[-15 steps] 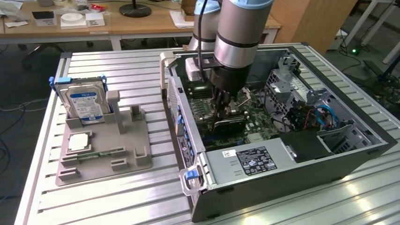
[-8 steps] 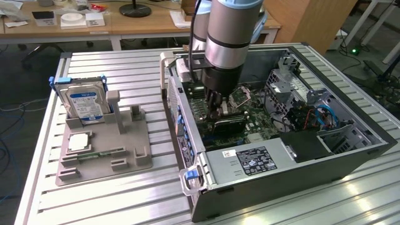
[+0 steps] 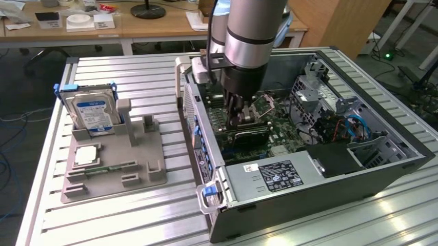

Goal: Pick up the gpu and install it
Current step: 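Press down on the gpu until it lock into place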

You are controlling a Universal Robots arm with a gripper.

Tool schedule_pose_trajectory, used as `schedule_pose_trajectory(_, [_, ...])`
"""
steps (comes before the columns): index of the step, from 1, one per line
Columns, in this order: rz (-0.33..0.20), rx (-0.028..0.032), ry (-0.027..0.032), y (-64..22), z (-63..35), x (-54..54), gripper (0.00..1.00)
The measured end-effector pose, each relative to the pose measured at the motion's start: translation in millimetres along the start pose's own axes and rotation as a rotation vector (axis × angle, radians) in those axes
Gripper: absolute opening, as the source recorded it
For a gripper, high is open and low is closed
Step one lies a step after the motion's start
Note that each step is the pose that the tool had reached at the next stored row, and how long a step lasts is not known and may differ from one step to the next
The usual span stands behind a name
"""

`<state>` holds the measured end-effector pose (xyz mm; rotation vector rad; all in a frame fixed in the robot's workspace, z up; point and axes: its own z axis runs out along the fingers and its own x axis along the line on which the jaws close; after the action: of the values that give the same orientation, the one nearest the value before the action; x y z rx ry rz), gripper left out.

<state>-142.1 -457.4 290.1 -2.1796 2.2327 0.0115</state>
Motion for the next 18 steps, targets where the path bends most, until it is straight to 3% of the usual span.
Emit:
schedule_pose_trajectory(3, [-0.032,-0.0065,-0.0002,0.1,-0.5,-0.3,0.11])
schedule_pose_trajectory(6, [-0.052,-0.0083,0.0,1.4,-0.6,-0.5,0.11])
schedule_pose_trajectory(18, [-0.059,-0.0084,-0.0001,29.5,-0.9,-0.1,0.11])
